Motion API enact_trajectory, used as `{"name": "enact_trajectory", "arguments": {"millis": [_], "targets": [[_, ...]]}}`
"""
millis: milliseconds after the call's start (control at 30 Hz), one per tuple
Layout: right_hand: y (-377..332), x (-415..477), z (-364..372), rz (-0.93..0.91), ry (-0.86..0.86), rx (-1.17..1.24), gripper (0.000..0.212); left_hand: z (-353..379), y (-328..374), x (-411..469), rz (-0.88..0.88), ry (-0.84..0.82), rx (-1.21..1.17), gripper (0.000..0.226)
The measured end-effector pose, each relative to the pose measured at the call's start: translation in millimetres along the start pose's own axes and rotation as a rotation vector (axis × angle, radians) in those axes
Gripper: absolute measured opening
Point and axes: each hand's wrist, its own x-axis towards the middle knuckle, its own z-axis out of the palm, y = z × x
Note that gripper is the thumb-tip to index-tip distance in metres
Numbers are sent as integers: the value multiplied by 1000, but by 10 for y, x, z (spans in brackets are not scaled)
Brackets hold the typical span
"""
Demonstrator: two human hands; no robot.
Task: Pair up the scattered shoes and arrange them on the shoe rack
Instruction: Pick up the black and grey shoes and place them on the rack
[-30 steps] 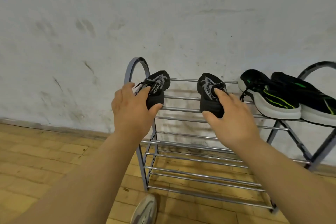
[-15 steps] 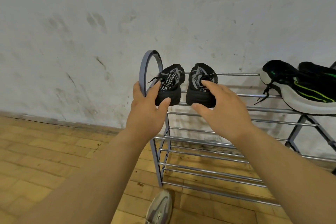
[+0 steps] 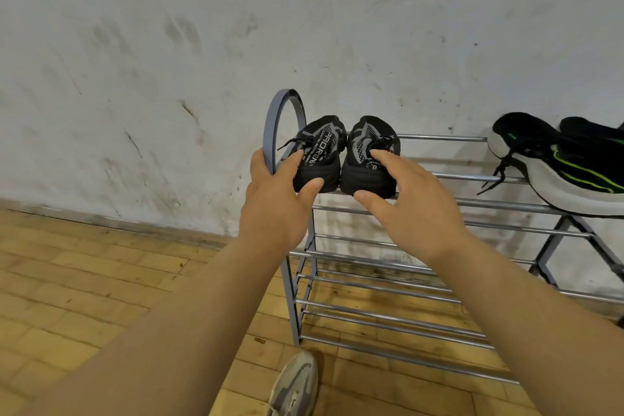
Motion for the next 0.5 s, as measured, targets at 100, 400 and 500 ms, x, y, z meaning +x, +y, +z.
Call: {"name": "enact_trajectory", "arguments": {"millis": [100, 400, 500], "targets": [[-8, -28, 3, 1, -23, -48, 69, 6, -14, -1, 3, -2, -25, 58], [-38, -282, -452, -44, -113, -26, 71, -147, 127, -319, -42, -97, -97, 73], [69, -566, -648, -157, -163, -124, 46, -237, 277, -528, -30, -102, -76, 68]]}}
